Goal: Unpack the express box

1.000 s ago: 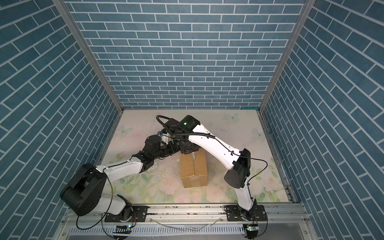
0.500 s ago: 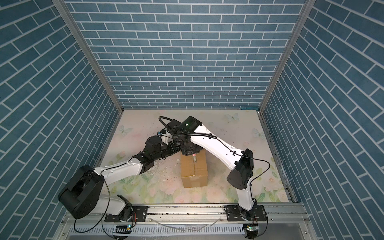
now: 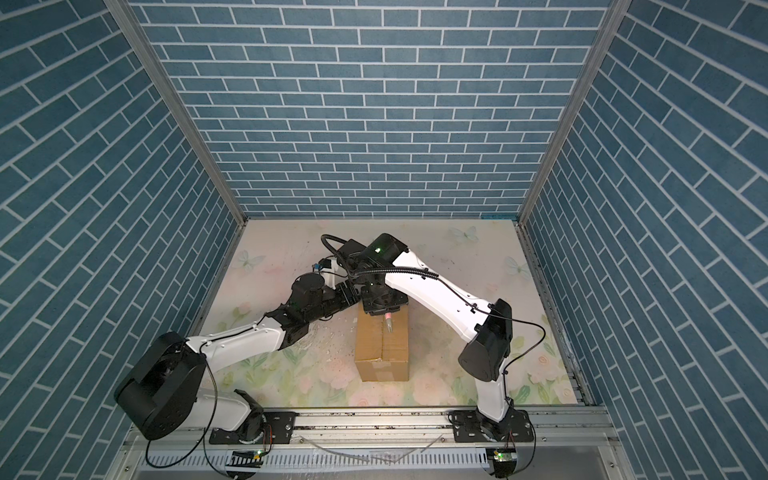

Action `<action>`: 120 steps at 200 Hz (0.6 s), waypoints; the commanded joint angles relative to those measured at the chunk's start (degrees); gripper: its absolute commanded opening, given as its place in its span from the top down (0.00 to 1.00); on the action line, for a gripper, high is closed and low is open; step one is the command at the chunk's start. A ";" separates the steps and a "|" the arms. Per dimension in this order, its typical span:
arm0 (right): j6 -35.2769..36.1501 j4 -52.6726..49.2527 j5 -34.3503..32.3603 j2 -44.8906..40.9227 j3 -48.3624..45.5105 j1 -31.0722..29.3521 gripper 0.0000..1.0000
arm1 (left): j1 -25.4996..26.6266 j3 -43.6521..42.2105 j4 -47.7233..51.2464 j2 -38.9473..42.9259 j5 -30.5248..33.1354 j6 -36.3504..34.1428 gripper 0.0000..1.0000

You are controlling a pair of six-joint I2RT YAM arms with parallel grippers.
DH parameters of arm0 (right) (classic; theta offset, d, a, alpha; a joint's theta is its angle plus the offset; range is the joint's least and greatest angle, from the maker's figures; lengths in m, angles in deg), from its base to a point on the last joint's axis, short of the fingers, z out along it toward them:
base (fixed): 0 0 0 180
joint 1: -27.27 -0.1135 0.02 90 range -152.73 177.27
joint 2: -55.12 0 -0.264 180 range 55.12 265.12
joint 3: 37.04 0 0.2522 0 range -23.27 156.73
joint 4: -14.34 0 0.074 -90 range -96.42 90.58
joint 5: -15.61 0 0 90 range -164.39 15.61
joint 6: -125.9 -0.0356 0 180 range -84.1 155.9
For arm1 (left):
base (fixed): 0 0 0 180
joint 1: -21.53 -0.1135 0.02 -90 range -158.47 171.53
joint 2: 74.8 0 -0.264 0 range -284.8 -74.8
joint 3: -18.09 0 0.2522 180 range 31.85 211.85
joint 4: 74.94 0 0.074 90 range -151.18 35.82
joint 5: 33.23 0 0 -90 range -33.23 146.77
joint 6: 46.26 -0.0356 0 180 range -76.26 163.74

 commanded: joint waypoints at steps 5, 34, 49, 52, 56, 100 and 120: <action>-1.18 -12.62 4.80 -1.11 -1.86 -0.45 1.00 | 0.14 -1.24 3.96 0.76 1.64 -0.58 0.34; -0.91 -12.62 4.44 -1.10 -2.84 -0.17 1.00 | 0.01 -0.33 9.62 5.06 -0.70 -1.53 0.29; -0.91 -12.60 4.31 -1.27 -3.03 -0.01 1.00 | -0.08 -0.15 15.13 9.30 -2.01 -2.76 0.26; -0.87 -12.61 4.19 -1.28 -3.04 -0.03 1.00 | -0.13 -0.10 16.44 10.31 -2.36 -3.02 0.26; -0.82 -12.62 4.15 -1.36 -3.12 -0.01 1.00 | -0.18 -0.01 18.27 11.63 -2.65 -3.64 0.25; -0.49 -12.53 3.83 -1.81 -3.92 0.68 1.00 | -0.42 5.48 41.70 23.04 -11.21 -11.94 0.17; 0.07 -12.53 4.15 -1.63 -3.83 0.95 1.00 | -0.44 6.54 49.78 26.15 -16.34 -13.83 0.17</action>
